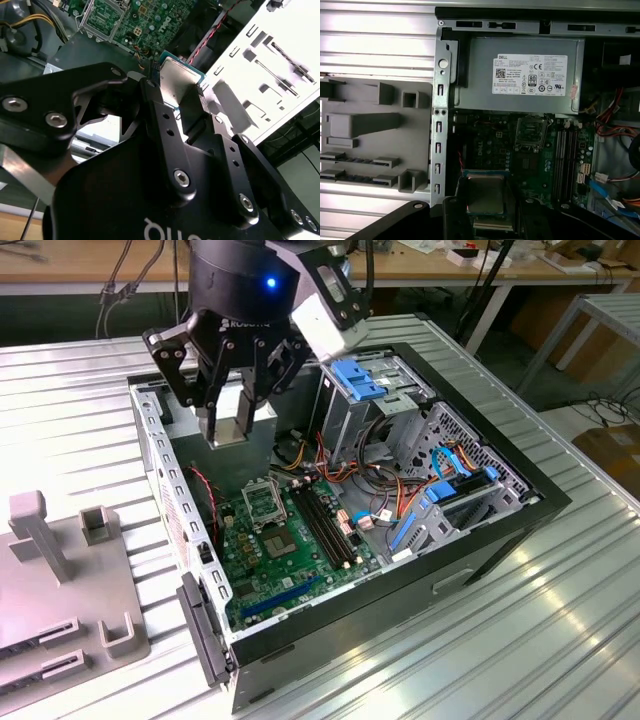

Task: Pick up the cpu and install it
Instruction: 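Pick up the cpu and move it towards the insertion slot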

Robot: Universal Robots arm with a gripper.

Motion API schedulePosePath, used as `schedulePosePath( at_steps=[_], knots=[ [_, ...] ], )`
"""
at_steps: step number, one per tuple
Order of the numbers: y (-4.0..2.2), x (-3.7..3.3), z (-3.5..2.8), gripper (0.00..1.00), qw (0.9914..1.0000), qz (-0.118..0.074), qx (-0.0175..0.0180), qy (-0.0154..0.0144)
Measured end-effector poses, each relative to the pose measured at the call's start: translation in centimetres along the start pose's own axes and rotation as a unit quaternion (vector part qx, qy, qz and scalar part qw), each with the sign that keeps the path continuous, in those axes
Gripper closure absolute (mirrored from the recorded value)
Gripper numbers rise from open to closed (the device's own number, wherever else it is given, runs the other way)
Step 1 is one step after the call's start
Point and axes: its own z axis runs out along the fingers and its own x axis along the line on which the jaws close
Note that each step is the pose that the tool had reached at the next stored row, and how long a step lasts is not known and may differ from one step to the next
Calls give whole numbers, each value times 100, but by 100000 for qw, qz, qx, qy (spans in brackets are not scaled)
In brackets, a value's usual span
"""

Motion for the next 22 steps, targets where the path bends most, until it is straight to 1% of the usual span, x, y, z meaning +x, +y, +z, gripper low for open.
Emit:
schedulePosePath(
  at_steps=[7,8,10,13,16,22],
  knots=[
    [-5,-85,-5,59,100000,0,0,2],
    [-5,-91,-4,59,100000,7,2,-39],
    [-5,-96,-3,59,100000,10,5,-253],
    [-6,-100,-2,59,99997,14,38,-716],
    [-7,-116,-2,59,99996,30,55,-899],
    [-10,-176,1,59,99993,31,67,-1170]
  ],
)
